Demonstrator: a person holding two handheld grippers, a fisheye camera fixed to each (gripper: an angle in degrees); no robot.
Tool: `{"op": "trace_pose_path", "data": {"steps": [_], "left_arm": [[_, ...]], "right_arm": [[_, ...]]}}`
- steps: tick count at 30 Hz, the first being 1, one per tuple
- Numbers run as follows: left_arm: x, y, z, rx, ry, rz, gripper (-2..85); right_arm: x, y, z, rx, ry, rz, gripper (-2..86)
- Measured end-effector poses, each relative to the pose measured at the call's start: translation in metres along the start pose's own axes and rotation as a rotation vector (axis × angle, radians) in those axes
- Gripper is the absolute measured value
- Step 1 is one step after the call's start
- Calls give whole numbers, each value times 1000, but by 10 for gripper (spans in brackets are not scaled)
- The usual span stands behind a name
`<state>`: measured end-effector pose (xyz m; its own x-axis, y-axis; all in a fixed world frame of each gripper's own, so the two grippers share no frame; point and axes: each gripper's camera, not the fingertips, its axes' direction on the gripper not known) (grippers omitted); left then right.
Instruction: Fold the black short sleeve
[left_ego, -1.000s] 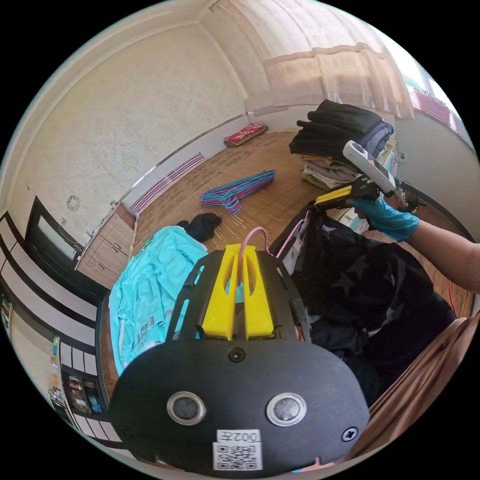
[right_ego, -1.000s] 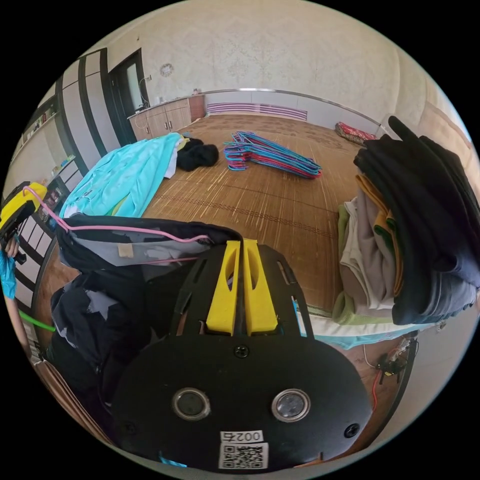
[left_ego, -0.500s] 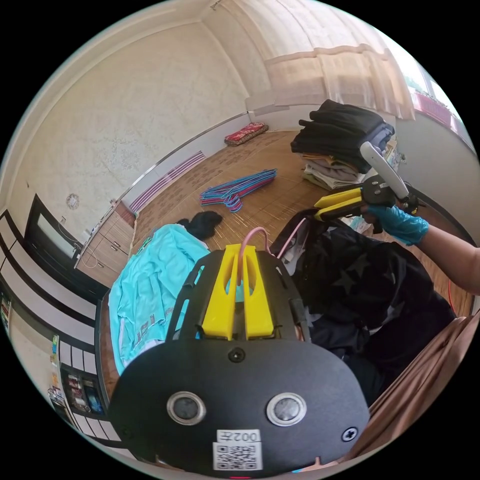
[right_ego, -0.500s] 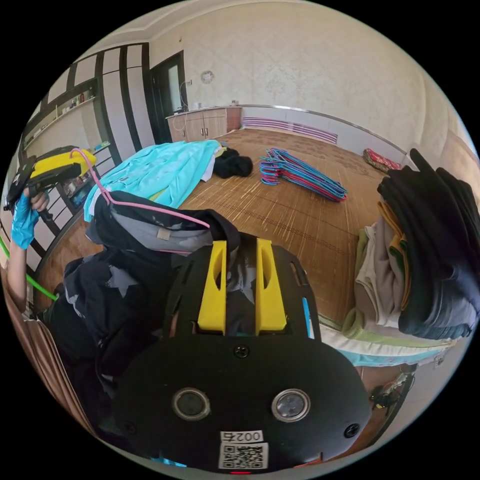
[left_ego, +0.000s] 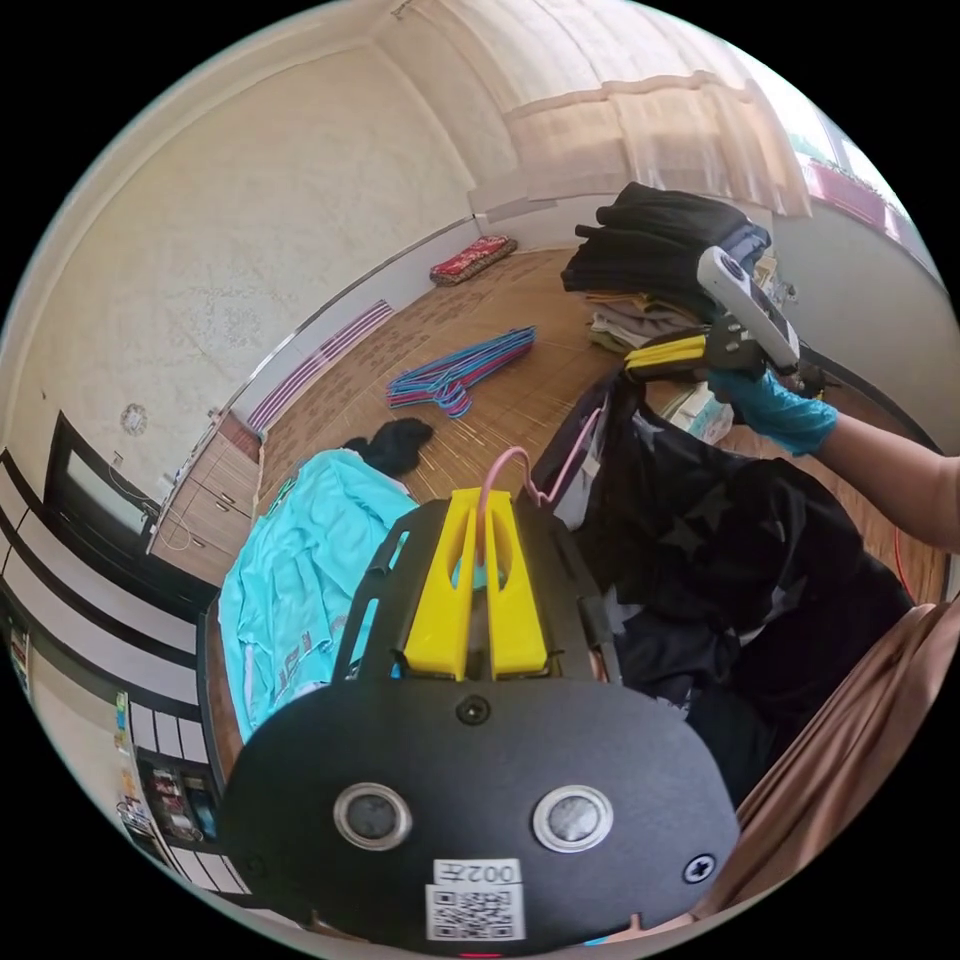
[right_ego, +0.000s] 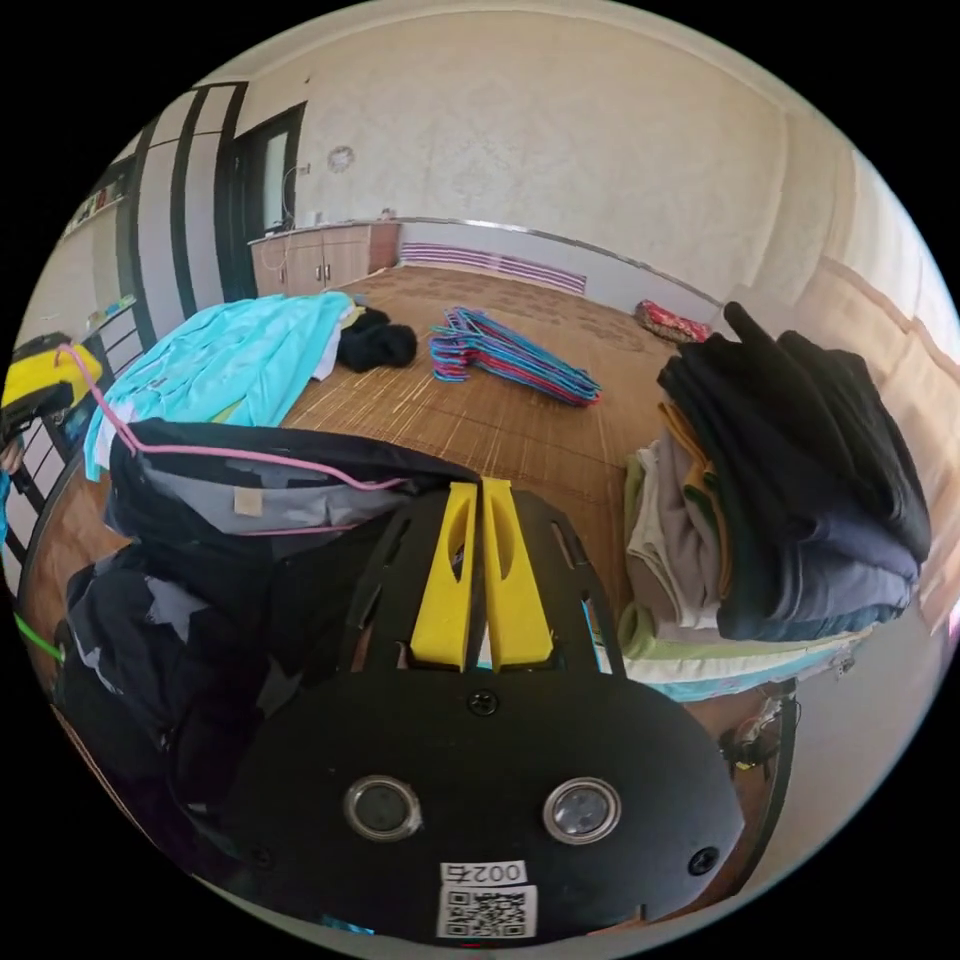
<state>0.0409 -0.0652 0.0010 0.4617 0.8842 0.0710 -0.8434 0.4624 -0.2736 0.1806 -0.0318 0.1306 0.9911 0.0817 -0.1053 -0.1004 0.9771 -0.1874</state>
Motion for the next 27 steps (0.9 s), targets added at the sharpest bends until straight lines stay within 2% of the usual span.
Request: {"op": "trace_pose_path", "data": {"steps": [2, 9, 13, 17, 27], "left_arm": [[1, -2, 1, -1, 9, 4, -10], [0, -9, 5, -5, 1, -4, -10], [0, -13, 5, -3, 0, -5, -10], [1, -15, 4, -3, -3, 9, -10], [5, -15, 0, 3, 24, 79, -10]], "right_arm": [[3, -4, 7, -72, -50, -7, 1], [-11, 0, -17, 21, -214, -92, 91], [-27, 4, -5, -9, -137, -159, 110], [-31, 5, 10, 4, -25, -158, 68], [-8, -16, 22, 11, -84, -57, 16]]}}
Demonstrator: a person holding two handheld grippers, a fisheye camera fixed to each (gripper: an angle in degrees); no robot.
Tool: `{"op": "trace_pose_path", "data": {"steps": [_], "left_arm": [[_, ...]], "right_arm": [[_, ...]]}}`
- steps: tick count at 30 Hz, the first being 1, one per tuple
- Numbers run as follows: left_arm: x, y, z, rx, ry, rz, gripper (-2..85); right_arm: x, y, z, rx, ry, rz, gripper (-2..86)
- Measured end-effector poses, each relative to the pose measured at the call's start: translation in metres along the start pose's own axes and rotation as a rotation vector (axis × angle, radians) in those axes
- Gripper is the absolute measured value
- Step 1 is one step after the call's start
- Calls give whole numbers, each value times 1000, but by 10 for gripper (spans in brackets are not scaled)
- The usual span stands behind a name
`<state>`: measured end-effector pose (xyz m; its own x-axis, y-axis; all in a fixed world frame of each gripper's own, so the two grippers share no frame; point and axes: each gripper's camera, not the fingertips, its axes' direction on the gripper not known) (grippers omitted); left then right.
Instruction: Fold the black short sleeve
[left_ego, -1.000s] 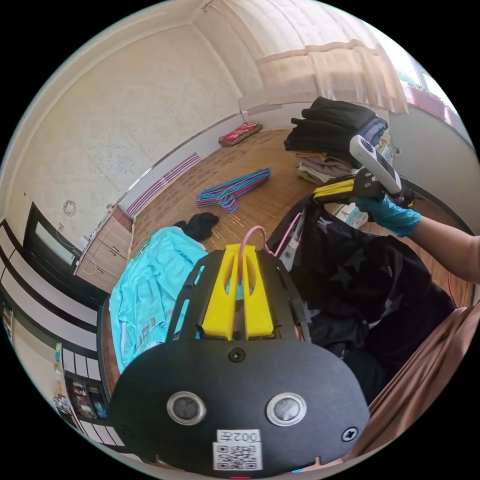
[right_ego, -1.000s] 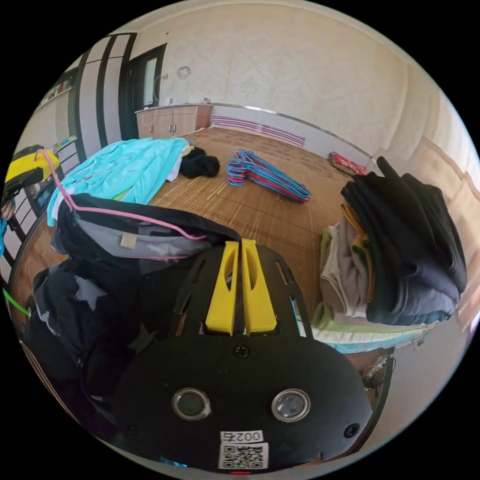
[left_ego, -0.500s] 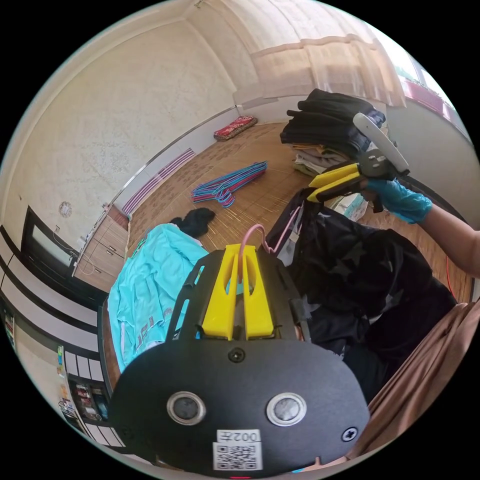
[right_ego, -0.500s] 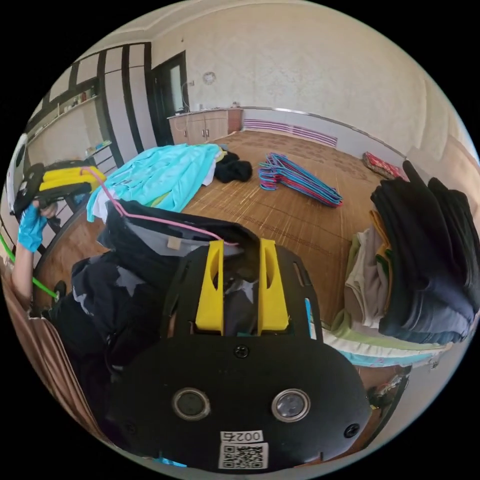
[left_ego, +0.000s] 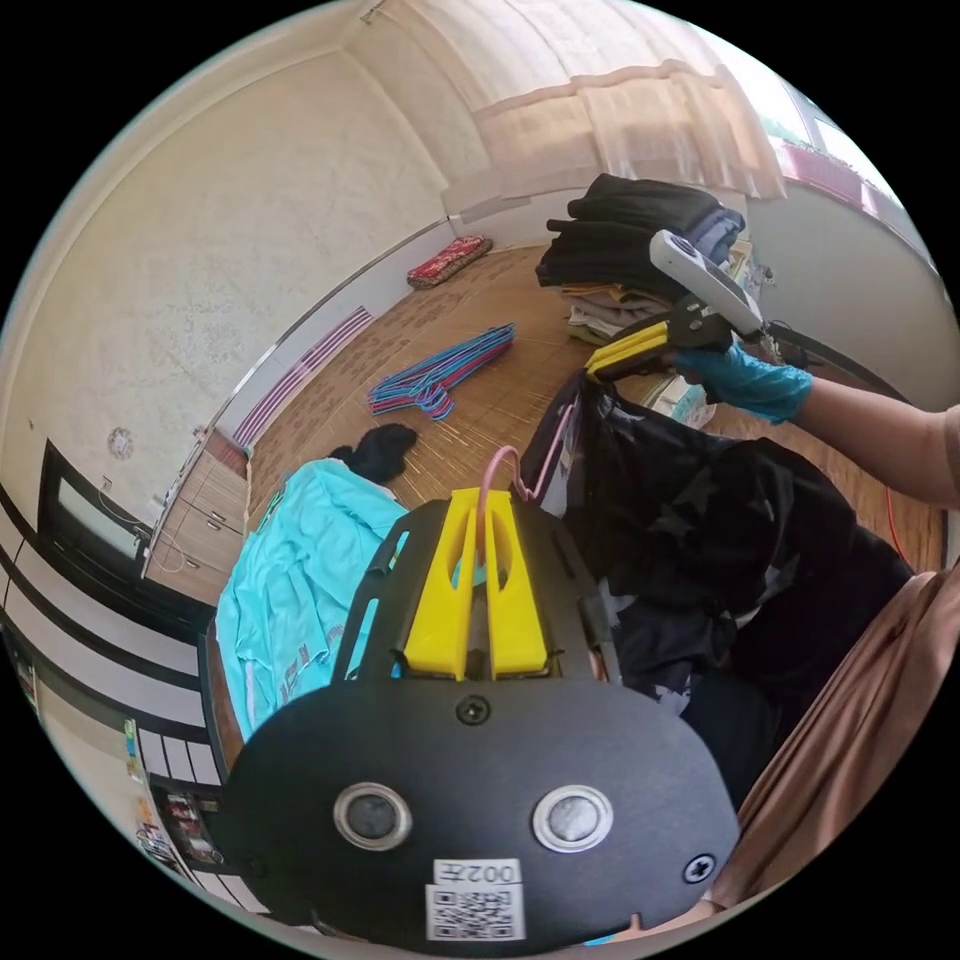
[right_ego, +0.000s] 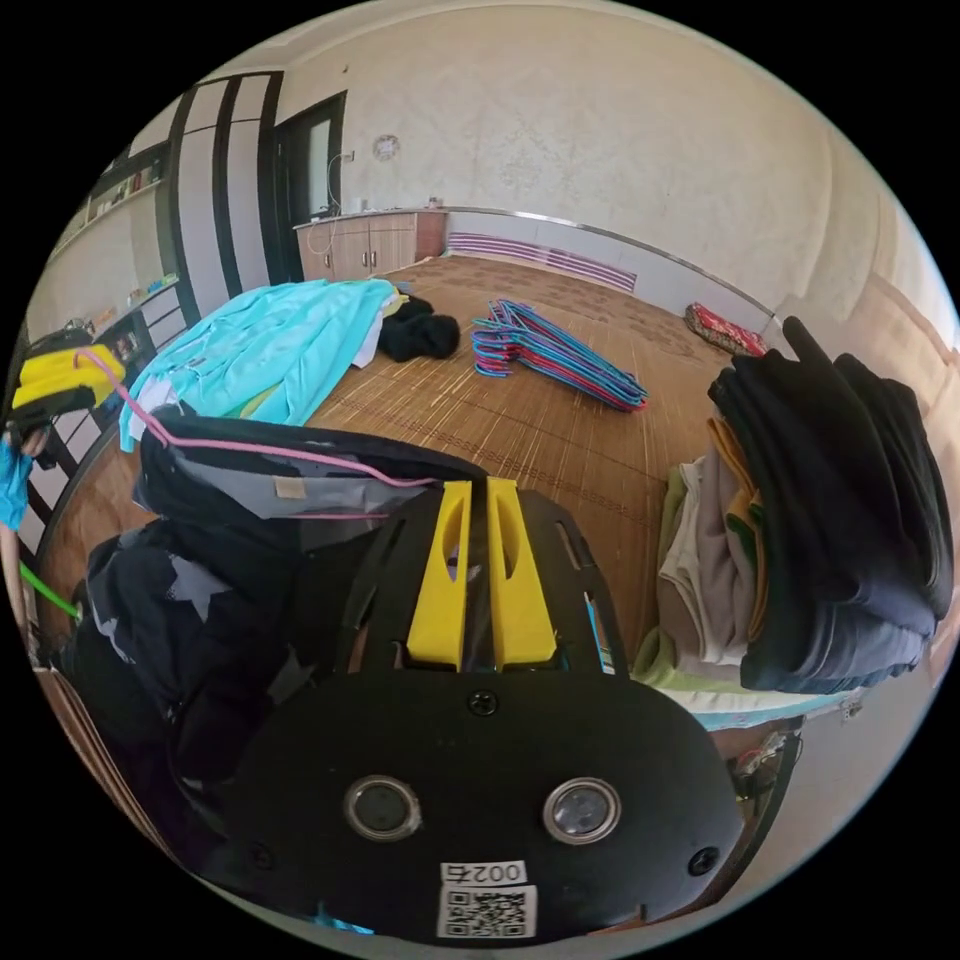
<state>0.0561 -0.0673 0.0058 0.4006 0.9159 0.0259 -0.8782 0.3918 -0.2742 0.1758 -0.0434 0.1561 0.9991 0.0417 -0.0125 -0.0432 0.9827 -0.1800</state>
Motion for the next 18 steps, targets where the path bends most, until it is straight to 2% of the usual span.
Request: {"op": "trace_pose_path", "data": {"steps": [7, 18], "left_arm": [[11, 5, -5, -5, 12, 77, -10], [-5, 14, -8, -6, -55, 6, -10]], "right_arm": [[12, -13, 23, -66, -8, 66, 5], [22, -18, 54, -149, -33, 63, 1]]}}
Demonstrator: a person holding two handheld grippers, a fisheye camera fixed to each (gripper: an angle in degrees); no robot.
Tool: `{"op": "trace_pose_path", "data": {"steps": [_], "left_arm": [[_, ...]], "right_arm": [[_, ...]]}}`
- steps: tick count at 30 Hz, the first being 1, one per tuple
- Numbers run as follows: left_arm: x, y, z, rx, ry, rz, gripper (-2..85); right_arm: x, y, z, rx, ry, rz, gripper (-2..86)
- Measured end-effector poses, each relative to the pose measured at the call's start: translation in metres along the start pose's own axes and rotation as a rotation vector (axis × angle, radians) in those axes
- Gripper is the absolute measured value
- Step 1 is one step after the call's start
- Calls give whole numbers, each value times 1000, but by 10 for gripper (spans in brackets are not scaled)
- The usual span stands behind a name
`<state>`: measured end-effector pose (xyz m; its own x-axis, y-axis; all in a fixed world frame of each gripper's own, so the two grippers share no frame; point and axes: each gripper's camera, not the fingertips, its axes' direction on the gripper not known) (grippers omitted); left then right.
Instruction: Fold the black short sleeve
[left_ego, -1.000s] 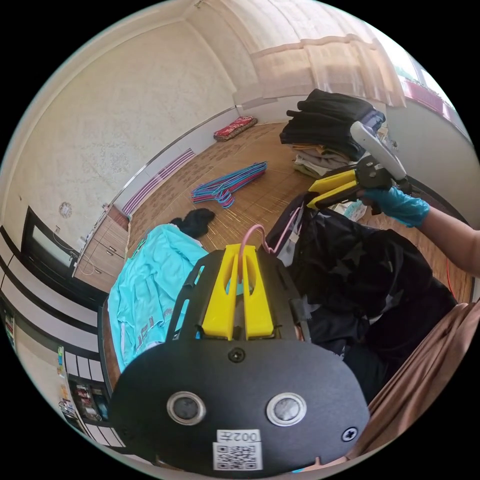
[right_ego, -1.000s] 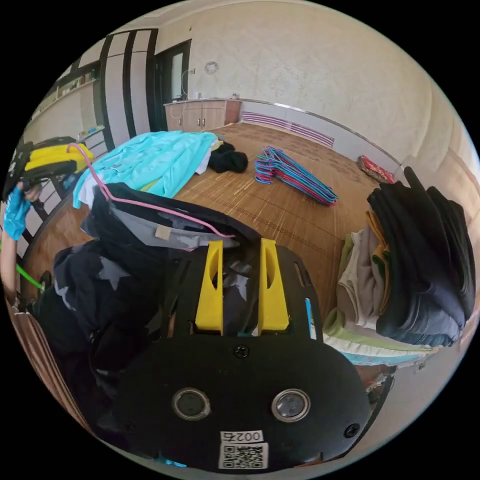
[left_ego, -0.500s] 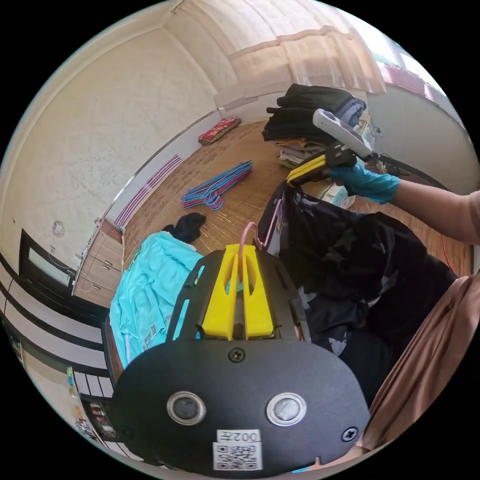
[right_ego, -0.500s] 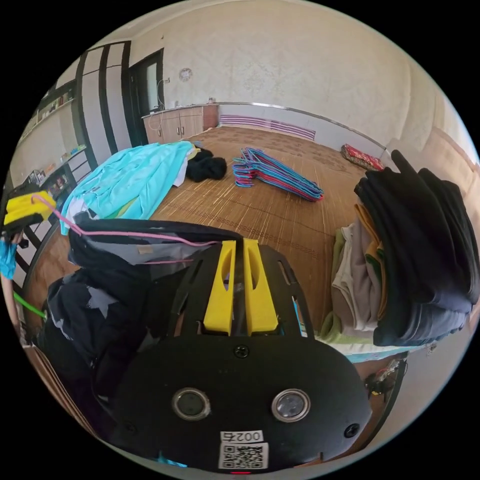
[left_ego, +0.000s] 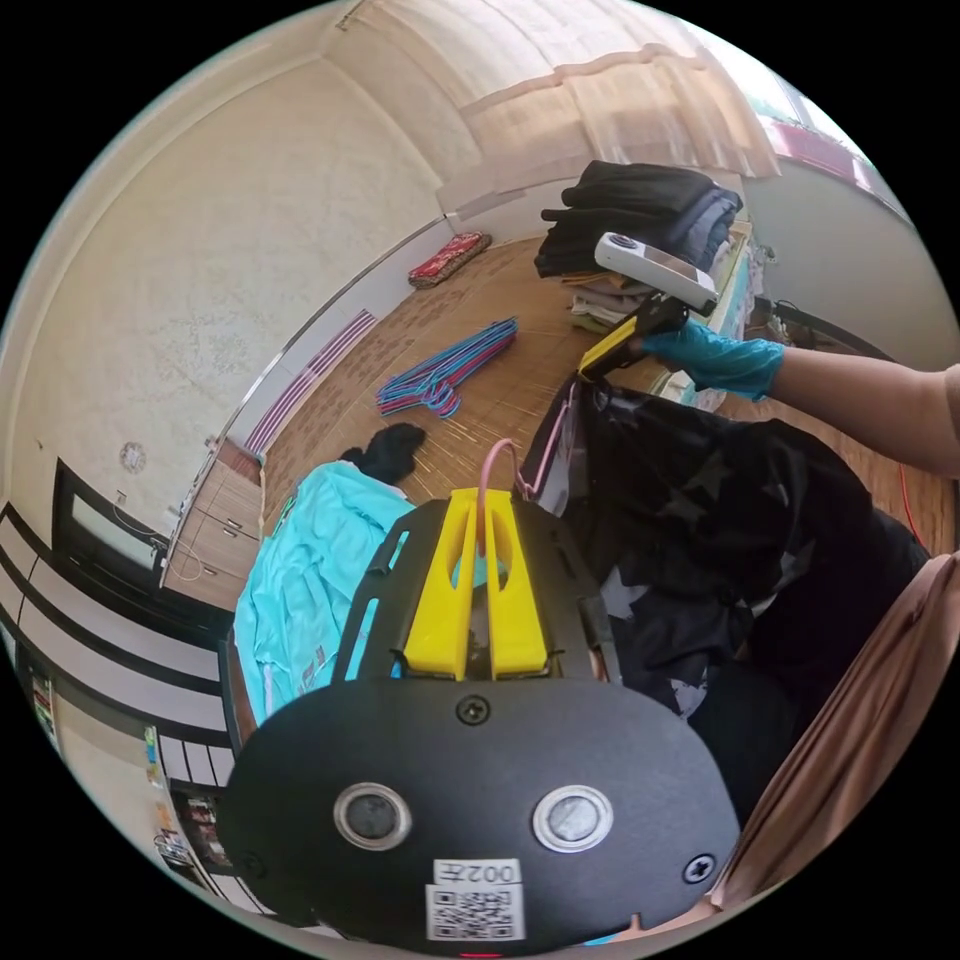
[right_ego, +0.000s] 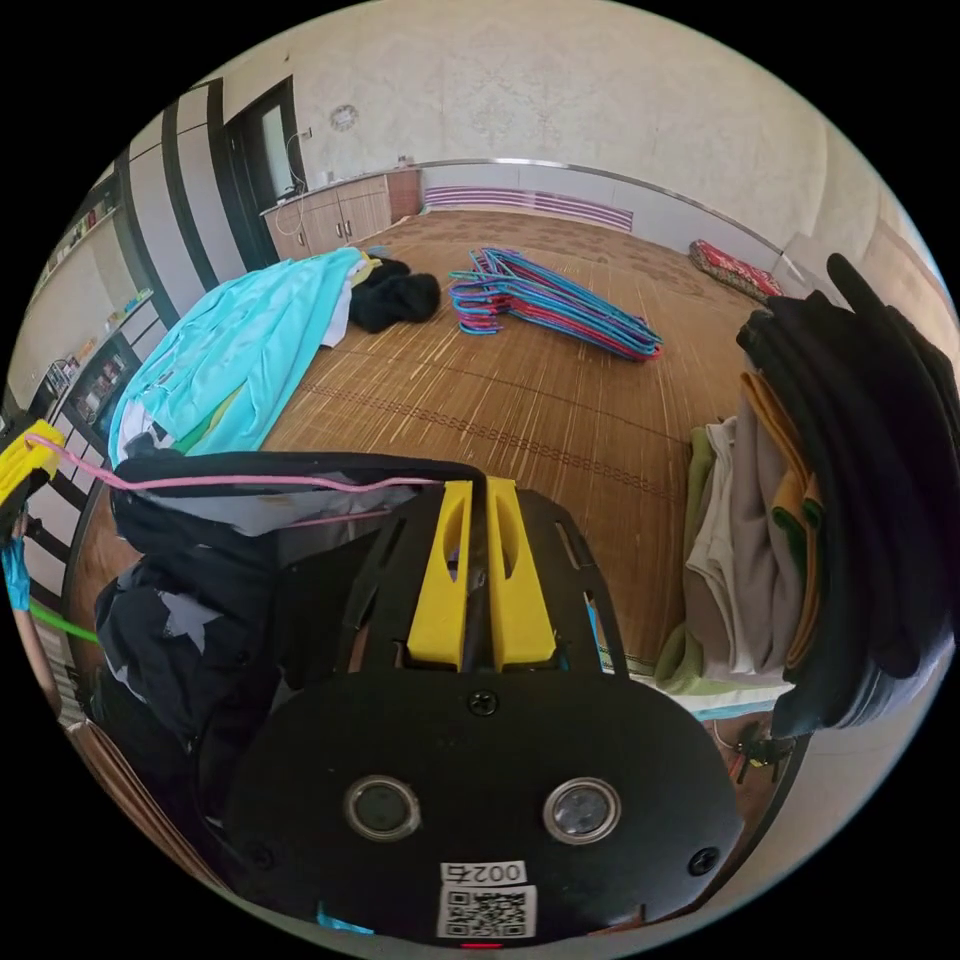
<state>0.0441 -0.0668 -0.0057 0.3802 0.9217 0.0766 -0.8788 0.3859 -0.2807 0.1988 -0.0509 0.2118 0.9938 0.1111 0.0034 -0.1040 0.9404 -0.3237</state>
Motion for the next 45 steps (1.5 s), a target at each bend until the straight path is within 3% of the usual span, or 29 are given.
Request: {"op": "trace_pose_path", "data": {"steps": [20, 32, 45], "left_arm": [[-68, 59, -9, 32, -45, -299, -10], [-69, 79, -30, 114, -9, -352, -10], [-61, 99, -55, 195, -9, -320, -10]], "right_arm": [[1, 38, -26, 90, -136, -24, 7], [-43, 52, -71, 22, -288, -304, 30], [-15, 34, -93, 121, -525, 108, 114]]}}
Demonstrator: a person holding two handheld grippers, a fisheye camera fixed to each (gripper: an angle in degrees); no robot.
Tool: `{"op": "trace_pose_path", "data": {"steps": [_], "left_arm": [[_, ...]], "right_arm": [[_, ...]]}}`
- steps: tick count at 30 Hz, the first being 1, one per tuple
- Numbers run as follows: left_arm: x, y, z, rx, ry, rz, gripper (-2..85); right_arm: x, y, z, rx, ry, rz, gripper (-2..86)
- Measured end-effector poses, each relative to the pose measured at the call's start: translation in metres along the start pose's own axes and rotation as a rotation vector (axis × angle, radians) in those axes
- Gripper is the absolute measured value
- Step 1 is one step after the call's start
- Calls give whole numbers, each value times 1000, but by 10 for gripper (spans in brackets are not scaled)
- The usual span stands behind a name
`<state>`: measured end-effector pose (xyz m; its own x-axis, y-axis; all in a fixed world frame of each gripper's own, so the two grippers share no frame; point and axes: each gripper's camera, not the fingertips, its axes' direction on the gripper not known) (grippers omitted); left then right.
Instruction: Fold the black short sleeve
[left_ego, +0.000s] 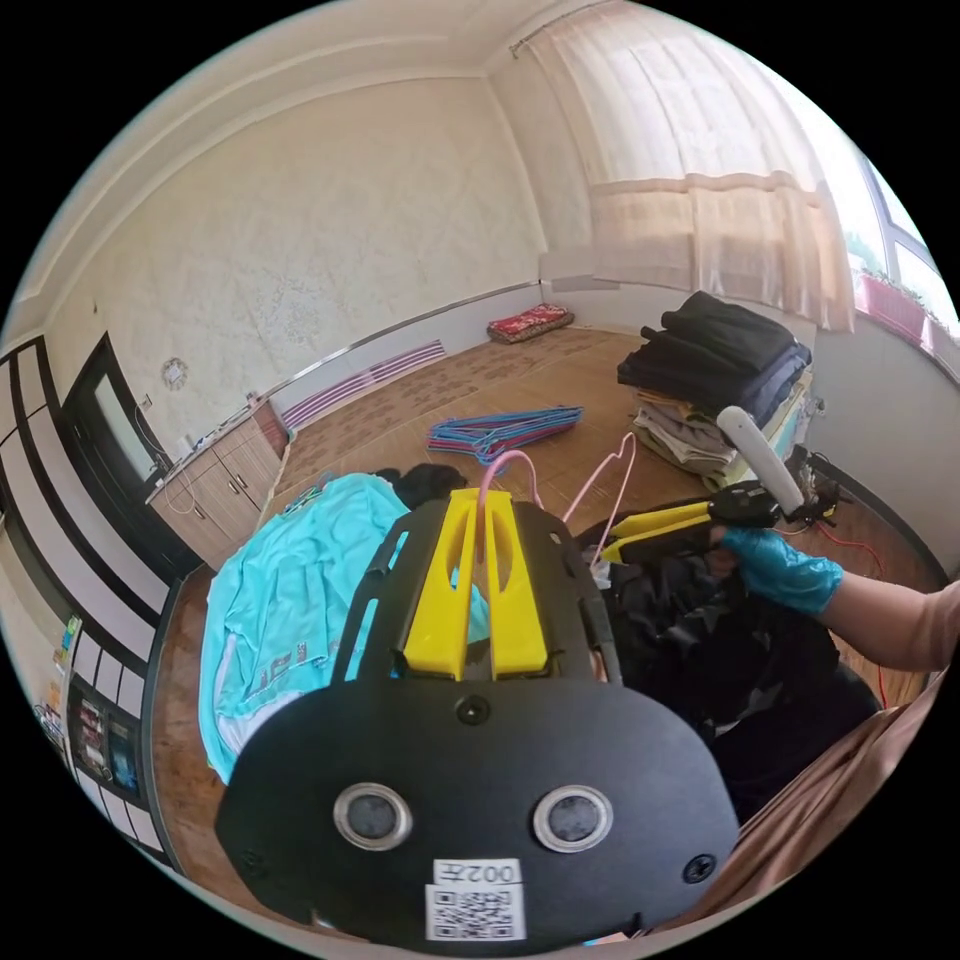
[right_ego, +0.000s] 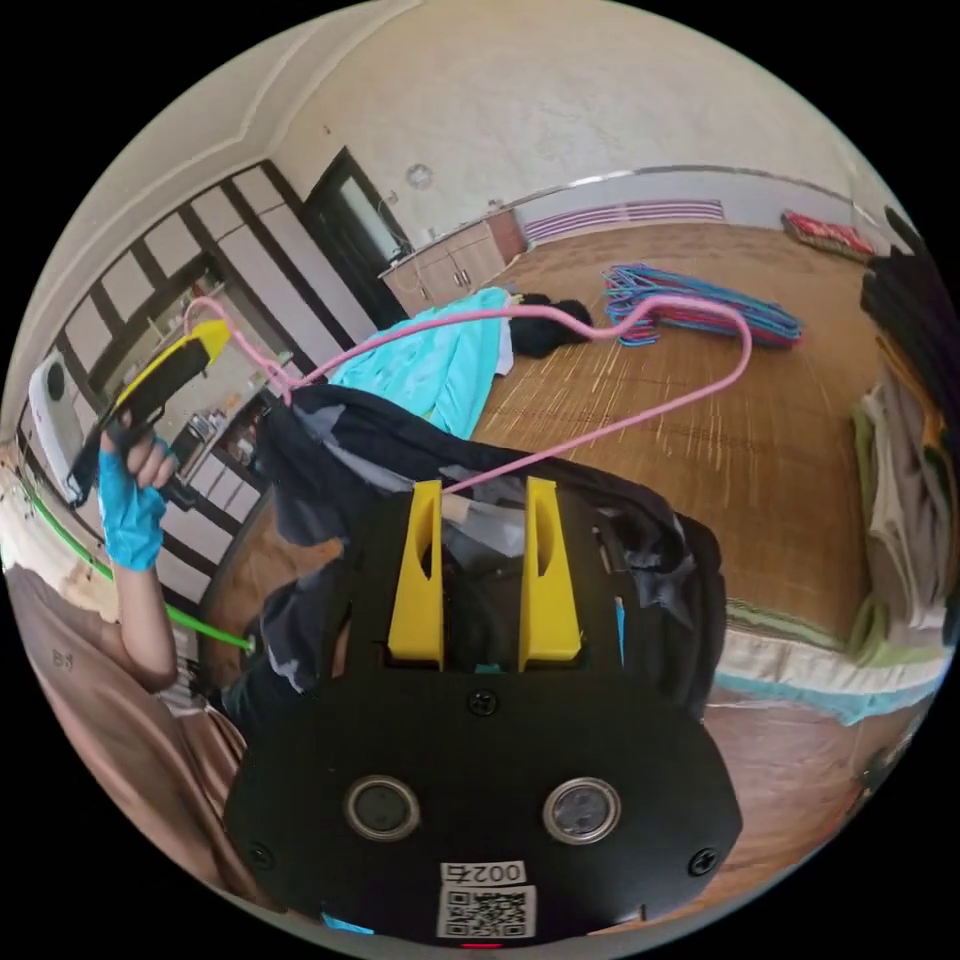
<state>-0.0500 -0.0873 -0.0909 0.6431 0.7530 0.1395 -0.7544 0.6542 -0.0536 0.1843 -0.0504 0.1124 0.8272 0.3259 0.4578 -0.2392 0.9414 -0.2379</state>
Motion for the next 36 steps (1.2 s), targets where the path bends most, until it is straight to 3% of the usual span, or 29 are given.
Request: {"op": "trace_pose_path", "data": {"steps": [7, 13, 27, 36], "left_arm": [[-10, 11, -9, 34, 3, -3, -10], [-24, 18, -7, 30, 20, -50, -10], [-21, 5, 23, 15, 52, -62, -9], [6, 3, 73, -26, 159, -22, -8]], "right_arm": [[1, -2, -25, 112, -64, 73, 83], [-12, -6, -73, 223, -1, 46, 68], [-79, -14, -217, 491, 212, -191, 6], [-100, -12, -244, 447, 331, -260, -6]]}}
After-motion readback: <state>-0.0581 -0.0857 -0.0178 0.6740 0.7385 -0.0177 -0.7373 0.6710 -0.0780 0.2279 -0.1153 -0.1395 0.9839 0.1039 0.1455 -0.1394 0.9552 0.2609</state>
